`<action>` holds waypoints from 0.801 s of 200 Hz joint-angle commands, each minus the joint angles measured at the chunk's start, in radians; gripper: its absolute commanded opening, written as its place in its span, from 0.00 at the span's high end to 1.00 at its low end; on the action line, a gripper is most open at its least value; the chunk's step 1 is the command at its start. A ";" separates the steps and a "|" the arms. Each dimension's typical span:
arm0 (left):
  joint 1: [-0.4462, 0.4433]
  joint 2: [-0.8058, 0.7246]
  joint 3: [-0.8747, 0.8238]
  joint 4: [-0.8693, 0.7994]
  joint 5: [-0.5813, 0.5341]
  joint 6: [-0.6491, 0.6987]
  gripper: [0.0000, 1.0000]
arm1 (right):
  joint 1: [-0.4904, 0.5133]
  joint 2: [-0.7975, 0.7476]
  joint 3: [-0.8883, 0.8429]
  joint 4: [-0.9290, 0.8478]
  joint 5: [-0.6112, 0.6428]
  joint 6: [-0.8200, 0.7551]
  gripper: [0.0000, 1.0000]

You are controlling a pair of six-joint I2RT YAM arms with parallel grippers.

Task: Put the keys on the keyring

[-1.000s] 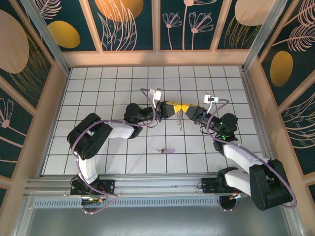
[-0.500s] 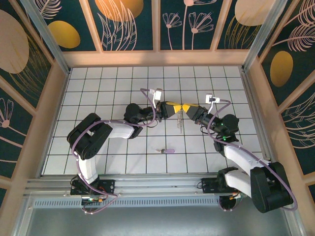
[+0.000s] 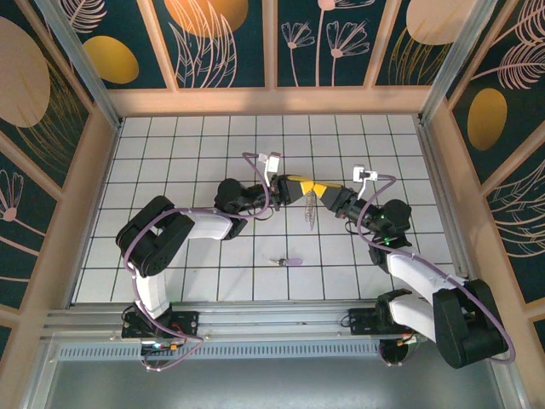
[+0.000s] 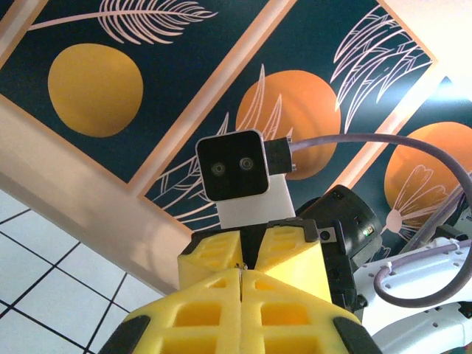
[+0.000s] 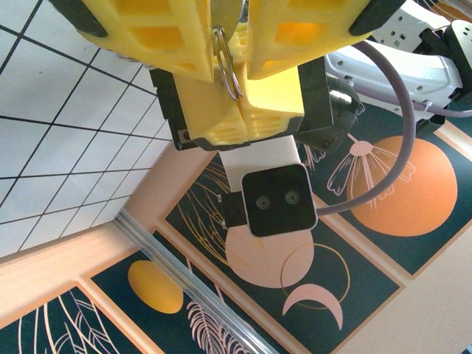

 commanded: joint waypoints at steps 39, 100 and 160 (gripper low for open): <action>0.006 0.009 0.033 0.065 -0.001 -0.013 1.00 | 0.007 0.004 -0.013 0.045 0.002 -0.022 1.00; 0.005 0.002 0.033 0.011 -0.035 -0.026 0.82 | 0.006 0.004 0.009 0.026 0.015 -0.029 1.00; 0.006 0.037 0.018 0.111 -0.054 -0.098 0.72 | 0.005 0.012 0.021 0.027 0.040 -0.022 1.00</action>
